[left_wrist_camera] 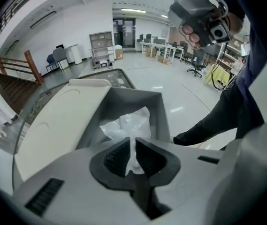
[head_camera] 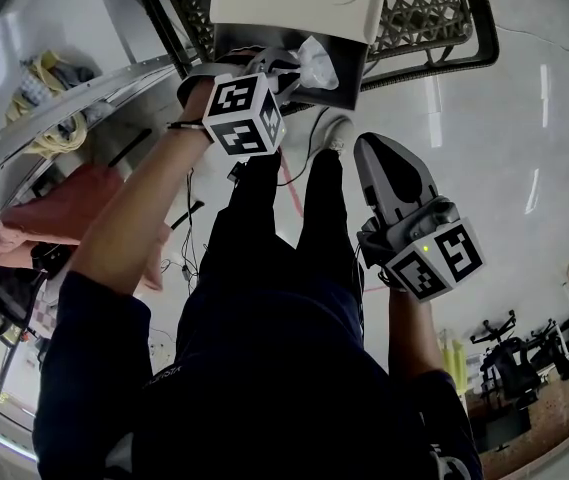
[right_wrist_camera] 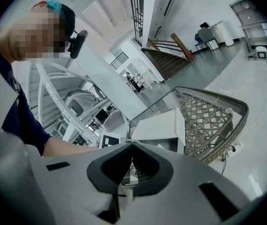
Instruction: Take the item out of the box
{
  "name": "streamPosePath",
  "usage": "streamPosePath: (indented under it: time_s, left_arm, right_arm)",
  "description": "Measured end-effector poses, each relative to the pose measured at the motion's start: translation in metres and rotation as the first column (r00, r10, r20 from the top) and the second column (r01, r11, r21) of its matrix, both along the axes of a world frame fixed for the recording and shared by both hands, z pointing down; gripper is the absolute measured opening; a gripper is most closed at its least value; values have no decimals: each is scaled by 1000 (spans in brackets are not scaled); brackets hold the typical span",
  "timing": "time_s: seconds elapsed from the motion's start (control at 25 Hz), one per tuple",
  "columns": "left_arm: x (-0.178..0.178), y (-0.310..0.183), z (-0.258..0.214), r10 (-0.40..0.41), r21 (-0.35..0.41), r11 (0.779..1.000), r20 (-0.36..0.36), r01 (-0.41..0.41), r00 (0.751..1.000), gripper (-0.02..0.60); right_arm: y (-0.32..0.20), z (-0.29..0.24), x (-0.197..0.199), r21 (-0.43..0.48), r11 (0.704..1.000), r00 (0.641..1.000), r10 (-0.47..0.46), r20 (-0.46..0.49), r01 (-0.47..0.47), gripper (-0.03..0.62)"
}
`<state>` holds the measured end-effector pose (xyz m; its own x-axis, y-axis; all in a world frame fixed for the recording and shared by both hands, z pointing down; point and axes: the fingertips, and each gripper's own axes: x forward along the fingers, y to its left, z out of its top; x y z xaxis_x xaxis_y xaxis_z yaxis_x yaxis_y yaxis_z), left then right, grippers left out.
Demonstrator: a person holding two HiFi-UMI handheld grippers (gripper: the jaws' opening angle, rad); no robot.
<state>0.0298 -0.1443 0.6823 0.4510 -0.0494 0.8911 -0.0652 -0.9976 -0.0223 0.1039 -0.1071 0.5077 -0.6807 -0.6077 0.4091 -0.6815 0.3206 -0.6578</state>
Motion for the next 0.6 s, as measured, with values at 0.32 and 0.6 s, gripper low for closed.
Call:
streamPosePath:
  time_s: [0.32, 0.6]
  left_arm:
    - [-1, -4, -9, -67, -18, 998, -38, 66, 997, 9]
    - [-2, -9, -55, -117, 12, 993, -112, 119, 987, 8]
  right_arm:
    - [-2, -9, -1, 14, 1000, 1000, -6, -9, 6, 25]
    - [-9, -33, -9, 54, 998, 1000, -23, -16, 24, 25]
